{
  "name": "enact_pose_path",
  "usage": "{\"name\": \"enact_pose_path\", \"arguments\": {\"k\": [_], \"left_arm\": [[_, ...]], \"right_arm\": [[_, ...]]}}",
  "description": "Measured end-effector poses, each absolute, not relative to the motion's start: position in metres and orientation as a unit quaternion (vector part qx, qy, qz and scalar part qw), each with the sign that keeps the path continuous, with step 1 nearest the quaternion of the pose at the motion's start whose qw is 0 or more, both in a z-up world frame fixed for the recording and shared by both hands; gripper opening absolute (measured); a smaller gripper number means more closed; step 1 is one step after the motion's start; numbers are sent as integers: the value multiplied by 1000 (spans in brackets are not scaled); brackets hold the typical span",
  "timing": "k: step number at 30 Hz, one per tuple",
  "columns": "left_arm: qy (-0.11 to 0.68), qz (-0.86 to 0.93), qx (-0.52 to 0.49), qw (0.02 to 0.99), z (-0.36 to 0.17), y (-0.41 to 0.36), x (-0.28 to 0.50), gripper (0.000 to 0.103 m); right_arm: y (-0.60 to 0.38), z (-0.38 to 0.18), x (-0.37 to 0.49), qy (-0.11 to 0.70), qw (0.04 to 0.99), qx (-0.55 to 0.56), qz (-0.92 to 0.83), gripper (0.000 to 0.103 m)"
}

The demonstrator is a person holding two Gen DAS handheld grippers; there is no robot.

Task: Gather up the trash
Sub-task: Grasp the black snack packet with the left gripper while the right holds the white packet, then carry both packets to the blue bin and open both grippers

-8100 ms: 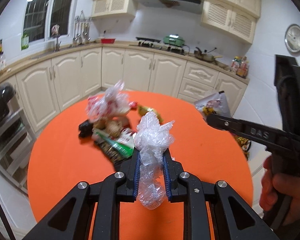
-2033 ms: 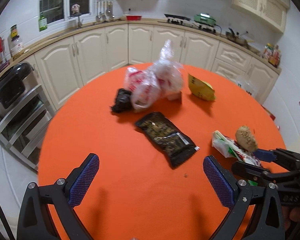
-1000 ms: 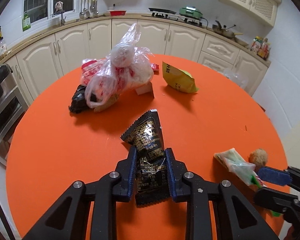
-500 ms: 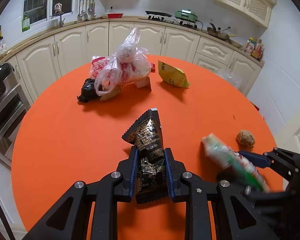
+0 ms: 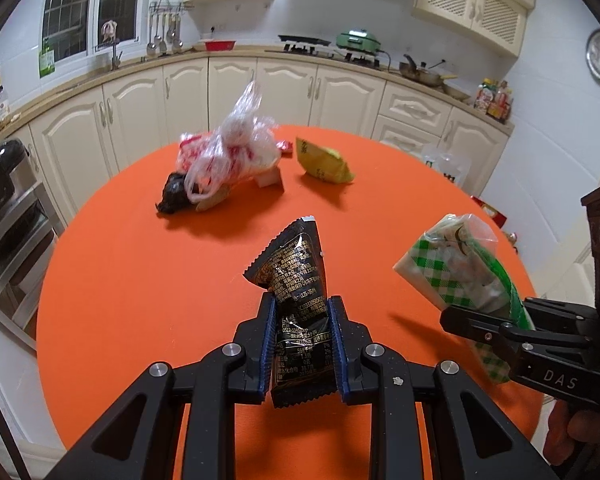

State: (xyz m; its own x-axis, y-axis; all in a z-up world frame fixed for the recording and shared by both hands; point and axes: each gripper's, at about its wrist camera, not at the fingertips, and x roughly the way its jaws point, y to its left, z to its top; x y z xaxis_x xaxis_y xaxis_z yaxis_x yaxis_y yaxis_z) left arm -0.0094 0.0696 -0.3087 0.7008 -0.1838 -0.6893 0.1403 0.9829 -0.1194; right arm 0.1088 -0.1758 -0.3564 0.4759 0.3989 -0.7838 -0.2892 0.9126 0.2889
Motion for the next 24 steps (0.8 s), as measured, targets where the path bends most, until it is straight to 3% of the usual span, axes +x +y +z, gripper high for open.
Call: {"name": "enact_pose_path", "arguments": {"k": [10, 24], "left_arm": [[333, -115, -6, 936, -271, 38, -30, 21], [289, -235, 41, 927, -229, -94, -41, 21]], "right_arm": [[-199, -313, 94, 421, 883, 77, 193, 22], [-325, -259, 50, 348, 924, 132, 83, 22]]}}
